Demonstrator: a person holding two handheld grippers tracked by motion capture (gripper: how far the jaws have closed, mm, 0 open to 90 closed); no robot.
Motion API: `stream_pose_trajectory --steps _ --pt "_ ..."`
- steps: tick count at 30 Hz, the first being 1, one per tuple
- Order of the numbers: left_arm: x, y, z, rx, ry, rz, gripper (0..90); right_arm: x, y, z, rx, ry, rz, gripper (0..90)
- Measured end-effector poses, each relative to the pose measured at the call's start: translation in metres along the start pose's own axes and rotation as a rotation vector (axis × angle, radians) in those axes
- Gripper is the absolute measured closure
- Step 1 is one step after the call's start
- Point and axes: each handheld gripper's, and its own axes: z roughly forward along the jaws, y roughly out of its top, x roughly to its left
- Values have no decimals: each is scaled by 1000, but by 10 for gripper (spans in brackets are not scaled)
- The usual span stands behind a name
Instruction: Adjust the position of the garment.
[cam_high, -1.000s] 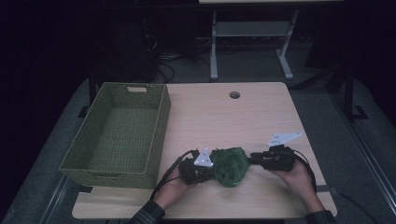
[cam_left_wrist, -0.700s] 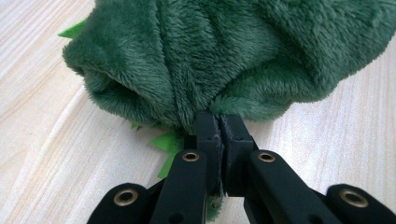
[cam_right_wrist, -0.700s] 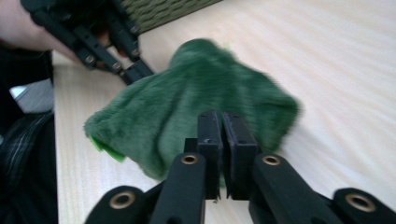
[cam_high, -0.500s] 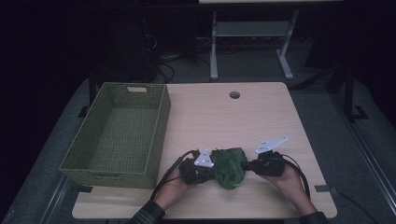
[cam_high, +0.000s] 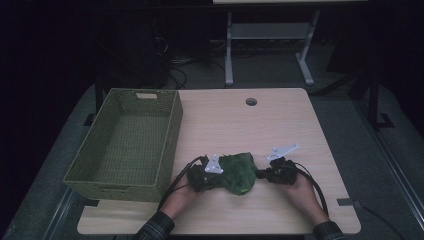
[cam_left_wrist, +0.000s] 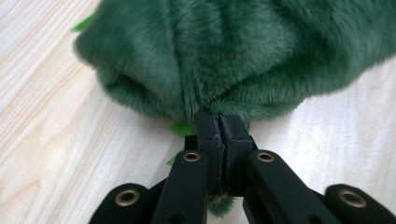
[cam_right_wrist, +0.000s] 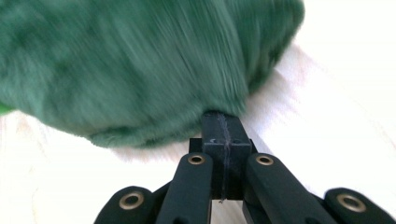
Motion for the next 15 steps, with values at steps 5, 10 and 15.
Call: stream_pose_trajectory --steps 5,10,15 --pt "-1 0 -3 -13 -11 -4 846 0 0 -1 -2 -4 -4 900" --pt "-6 0 -9 -42 -15 -20 716 -2 -2 -12 -46 -24 15 807" --pt "-7 2 -19 -64 -21 -41 577 -7 -9 -20 -58 -77 33 627"
